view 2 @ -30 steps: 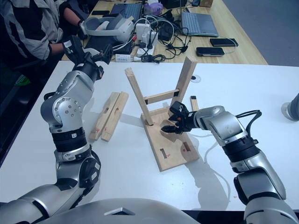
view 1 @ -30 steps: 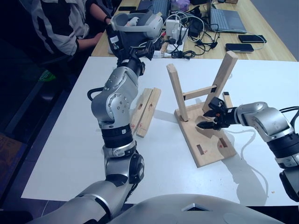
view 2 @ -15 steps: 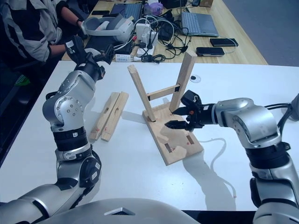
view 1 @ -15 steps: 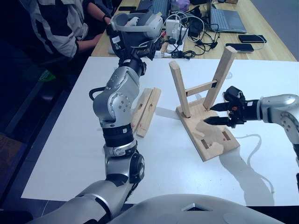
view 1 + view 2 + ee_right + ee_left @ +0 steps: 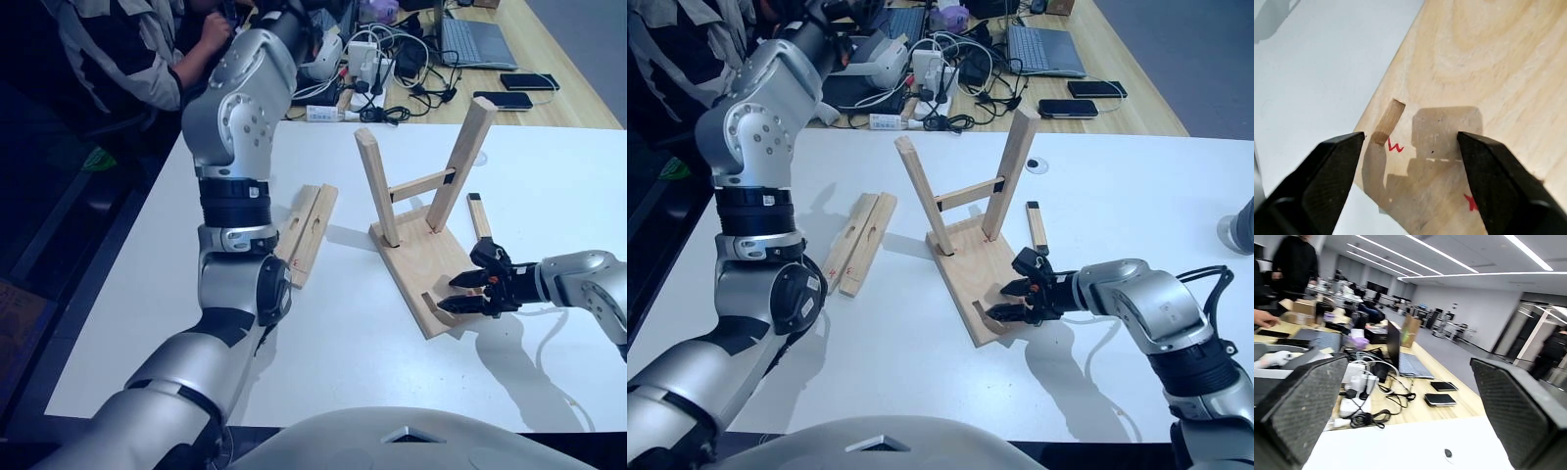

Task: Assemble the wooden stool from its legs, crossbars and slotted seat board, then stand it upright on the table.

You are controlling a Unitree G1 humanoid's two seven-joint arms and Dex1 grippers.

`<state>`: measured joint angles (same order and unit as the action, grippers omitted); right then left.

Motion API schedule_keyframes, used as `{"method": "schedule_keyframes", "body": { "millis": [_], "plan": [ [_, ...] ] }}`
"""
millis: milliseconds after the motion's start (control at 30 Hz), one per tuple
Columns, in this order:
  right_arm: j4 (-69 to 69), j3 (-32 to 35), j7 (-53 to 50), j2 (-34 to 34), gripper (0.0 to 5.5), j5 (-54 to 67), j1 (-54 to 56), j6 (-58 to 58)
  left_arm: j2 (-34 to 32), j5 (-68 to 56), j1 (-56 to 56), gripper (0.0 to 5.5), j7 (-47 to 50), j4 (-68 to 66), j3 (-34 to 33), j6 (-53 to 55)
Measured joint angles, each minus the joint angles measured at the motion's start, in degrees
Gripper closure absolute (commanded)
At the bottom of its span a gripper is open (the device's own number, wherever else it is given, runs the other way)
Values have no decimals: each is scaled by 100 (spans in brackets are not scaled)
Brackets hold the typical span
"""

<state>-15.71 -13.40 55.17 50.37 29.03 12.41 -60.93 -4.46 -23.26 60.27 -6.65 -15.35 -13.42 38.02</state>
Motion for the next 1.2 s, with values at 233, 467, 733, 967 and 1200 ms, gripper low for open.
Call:
{"method": "schedule_keyframes", "body": {
  "millis": [233,467,733,967,1200],
  "plan": [
    [194,-92,30,-51,190,-28,132,122,374,-439,-1205,89,-146,1416,653,1303],
    [321,-80,2,-57,190,-39,193,116,1143,-330,-2176,89,655,2386,1287,1673],
    [583,-85,-109,-217,190,-221,362,217,1124,-333,-2152,89,747,2498,1286,1677],
    [717,-61,-74,-250,190,-245,381,316,713,-560,-2222,89,221,2741,1228,1955],
    [845,-70,30,-247,190,-288,451,343,-103,-890,-2394,89,-859,2855,1277,2114]
  ]
}}
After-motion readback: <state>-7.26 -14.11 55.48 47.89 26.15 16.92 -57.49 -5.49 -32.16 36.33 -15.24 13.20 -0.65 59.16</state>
